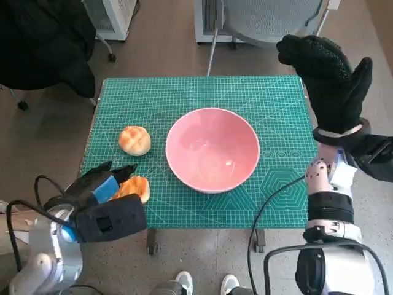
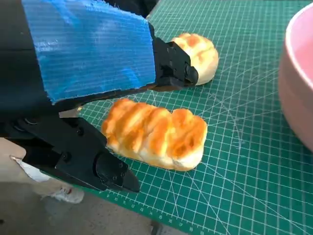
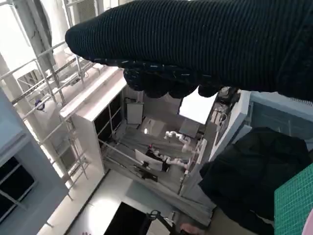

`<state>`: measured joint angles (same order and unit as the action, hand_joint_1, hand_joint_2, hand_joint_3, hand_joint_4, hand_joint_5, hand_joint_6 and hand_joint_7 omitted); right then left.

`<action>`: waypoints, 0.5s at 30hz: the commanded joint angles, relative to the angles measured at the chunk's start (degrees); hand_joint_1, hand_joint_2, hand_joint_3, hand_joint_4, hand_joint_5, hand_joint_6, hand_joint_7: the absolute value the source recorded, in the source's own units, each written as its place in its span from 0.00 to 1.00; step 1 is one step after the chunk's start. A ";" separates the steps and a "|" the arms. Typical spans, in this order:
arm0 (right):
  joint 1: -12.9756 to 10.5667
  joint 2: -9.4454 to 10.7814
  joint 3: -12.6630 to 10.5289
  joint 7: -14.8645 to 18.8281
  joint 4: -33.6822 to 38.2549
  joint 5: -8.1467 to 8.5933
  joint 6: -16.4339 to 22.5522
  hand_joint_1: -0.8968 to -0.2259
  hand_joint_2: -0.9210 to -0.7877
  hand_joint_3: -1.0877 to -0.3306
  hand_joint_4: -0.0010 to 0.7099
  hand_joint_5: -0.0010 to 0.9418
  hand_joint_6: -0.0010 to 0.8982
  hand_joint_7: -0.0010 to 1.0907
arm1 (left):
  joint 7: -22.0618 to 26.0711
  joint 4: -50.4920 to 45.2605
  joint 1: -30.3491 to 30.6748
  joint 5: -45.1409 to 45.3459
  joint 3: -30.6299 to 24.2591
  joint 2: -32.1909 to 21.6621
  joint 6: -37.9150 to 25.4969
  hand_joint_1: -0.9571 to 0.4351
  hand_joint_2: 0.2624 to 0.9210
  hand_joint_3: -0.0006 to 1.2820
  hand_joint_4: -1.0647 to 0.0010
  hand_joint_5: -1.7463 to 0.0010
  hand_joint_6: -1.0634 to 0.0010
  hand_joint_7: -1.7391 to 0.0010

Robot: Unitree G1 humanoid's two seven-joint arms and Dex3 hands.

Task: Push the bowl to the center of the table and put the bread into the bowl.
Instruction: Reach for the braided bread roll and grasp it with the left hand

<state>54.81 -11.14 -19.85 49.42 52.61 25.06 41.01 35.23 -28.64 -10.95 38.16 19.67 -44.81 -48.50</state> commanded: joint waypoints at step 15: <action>-2.05 -0.48 0.18 0.56 -1.03 0.59 -1.80 0.29 0.00 0.29 0.33 0.00 0.34 0.00 | -4.03 11.34 -3.16 5.17 2.38 4.90 3.96 0.61 0.75 0.00 0.90 1.00 0.72 1.00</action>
<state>54.36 -11.26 -19.83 49.46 51.88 25.13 40.25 32.88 -21.06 -12.85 41.58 20.82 -41.14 -45.40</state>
